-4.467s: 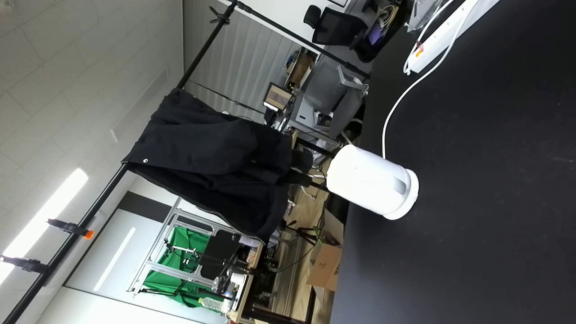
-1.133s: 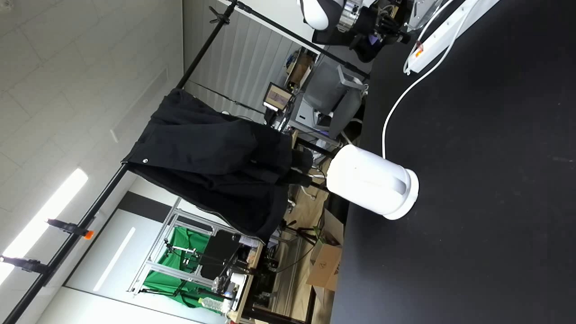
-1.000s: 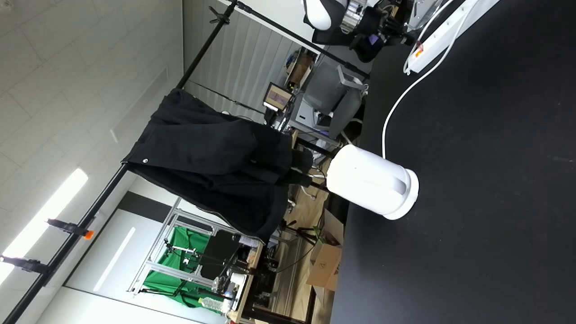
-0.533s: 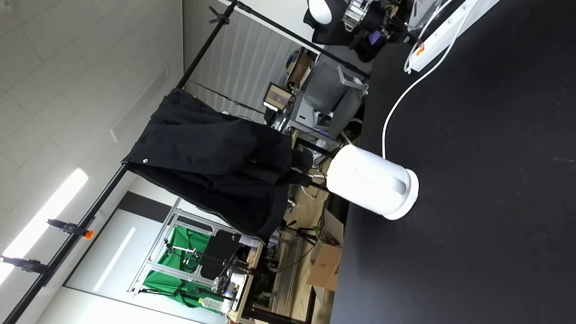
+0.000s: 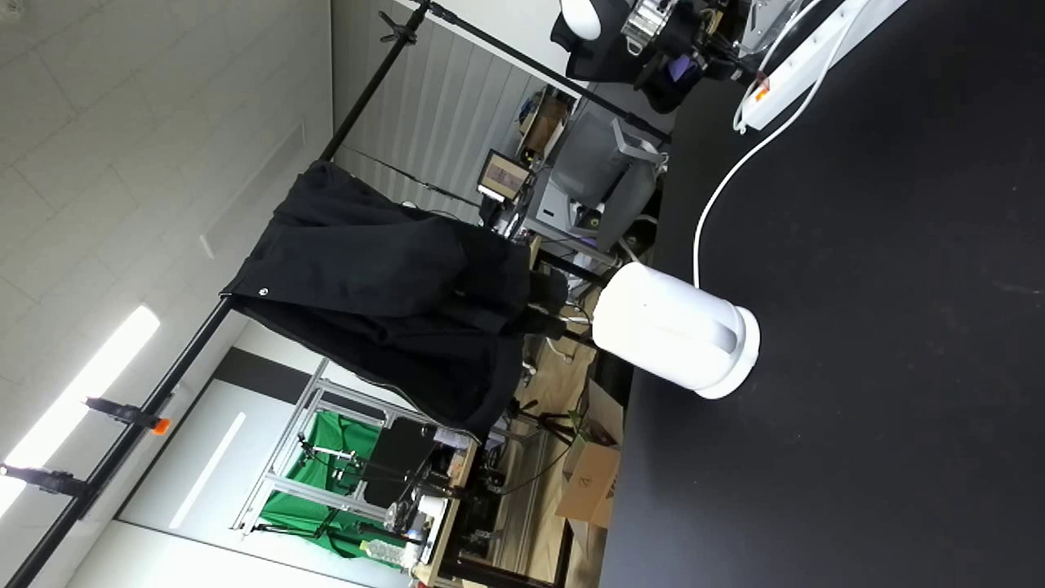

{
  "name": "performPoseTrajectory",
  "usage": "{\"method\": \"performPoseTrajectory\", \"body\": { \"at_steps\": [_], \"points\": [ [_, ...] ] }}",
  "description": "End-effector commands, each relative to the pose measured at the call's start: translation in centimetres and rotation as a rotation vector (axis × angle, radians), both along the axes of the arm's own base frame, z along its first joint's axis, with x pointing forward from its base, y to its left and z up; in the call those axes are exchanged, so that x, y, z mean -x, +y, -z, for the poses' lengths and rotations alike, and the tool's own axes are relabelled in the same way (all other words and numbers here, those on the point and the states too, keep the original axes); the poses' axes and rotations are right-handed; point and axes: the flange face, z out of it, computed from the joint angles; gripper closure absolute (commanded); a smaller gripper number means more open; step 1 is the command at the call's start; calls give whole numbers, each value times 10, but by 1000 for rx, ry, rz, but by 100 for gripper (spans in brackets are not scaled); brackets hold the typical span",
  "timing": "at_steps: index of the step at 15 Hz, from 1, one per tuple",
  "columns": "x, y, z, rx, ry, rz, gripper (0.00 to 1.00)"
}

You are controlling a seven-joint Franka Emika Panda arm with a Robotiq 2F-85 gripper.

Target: Press the power off button on the extension cord.

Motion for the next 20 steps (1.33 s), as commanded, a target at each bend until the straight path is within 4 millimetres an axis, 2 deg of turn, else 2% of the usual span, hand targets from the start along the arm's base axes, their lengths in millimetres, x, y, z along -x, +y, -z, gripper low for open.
{"method": "performPoseTrajectory", "body": {
  "at_steps": [1, 5, 20],
  "points": [
    [-5, -3, -2, -6, -59, 6, 100],
    [-6, 2, 0, 3, -95, 5, 100],
    [1, 8, 24, 1, -51, -1, 100]
  ]
}}
